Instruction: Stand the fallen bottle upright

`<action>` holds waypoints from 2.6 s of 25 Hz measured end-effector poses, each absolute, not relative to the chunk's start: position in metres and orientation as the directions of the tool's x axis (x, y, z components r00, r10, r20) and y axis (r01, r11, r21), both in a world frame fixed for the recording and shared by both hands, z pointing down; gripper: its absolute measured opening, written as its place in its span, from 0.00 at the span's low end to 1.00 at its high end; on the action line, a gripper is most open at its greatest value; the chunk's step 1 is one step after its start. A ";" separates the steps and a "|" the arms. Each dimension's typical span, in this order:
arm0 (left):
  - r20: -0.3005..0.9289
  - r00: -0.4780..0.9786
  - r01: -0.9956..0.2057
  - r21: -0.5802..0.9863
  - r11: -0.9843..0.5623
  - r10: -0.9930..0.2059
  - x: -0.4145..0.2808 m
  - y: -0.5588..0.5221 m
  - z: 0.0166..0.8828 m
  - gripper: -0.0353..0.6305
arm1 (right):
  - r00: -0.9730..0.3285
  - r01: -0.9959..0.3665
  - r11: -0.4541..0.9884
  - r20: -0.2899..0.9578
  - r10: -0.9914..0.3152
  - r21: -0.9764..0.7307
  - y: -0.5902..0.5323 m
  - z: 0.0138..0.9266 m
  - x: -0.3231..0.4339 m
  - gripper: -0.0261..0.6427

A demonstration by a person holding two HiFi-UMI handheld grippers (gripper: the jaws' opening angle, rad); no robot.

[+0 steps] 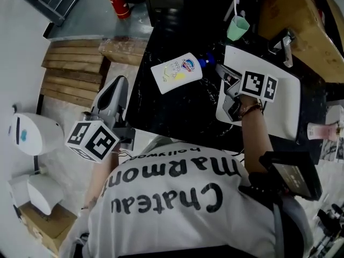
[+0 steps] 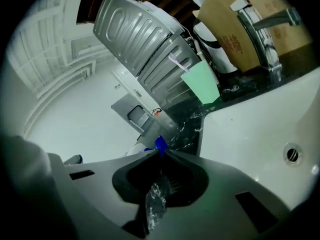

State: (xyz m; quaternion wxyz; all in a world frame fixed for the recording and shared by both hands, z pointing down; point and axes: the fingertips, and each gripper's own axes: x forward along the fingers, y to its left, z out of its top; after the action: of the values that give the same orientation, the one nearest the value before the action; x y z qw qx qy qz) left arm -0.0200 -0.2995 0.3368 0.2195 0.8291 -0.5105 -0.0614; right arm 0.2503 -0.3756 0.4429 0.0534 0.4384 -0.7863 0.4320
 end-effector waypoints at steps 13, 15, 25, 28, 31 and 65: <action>0.145 0.448 -0.836 0.418 -0.356 -0.882 -0.021 -0.301 0.340 0.08 | -0.598 -0.511 -0.040 0.388 -0.701 -0.859 -0.385 0.437 0.238 0.28; 0.136 0.450 -0.834 0.417 -0.361 -0.883 -0.021 -0.301 0.338 0.08 | -0.583 -0.476 -0.097 0.396 -0.710 -0.874 -0.386 0.437 0.237 0.29; 0.115 0.454 -0.823 0.434 -0.367 -0.883 -0.019 -0.298 0.337 0.08 | -0.516 -0.383 -0.295 0.468 -0.718 -0.875 -0.392 0.449 0.223 0.31; 0.104 0.456 -0.820 0.434 -0.373 -0.884 -0.020 -0.297 0.335 0.08 | -0.483 -0.389 -0.337 0.502 -0.718 -0.857 -0.396 0.461 0.223 0.31; 0.100 0.454 -0.819 0.439 -0.370 -0.885 -0.023 -0.296 0.337 0.08 | -0.467 -0.386 -0.353 0.510 -0.722 -0.853 -0.398 0.465 0.222 0.29; 0.091 0.469 -0.809 0.443 -0.385 -0.879 -0.023 -0.297 0.338 0.08 | -0.347 -0.459 -0.167 0.349 -0.870 -0.872 -0.406 0.416 0.275 0.19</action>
State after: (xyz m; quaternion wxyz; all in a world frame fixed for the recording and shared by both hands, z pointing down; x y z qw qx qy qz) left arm -0.0228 -0.2965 0.3379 0.2188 0.8285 -0.5093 -0.0794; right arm 0.2749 -0.4057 0.4159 -0.1898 0.5390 -0.6168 0.5413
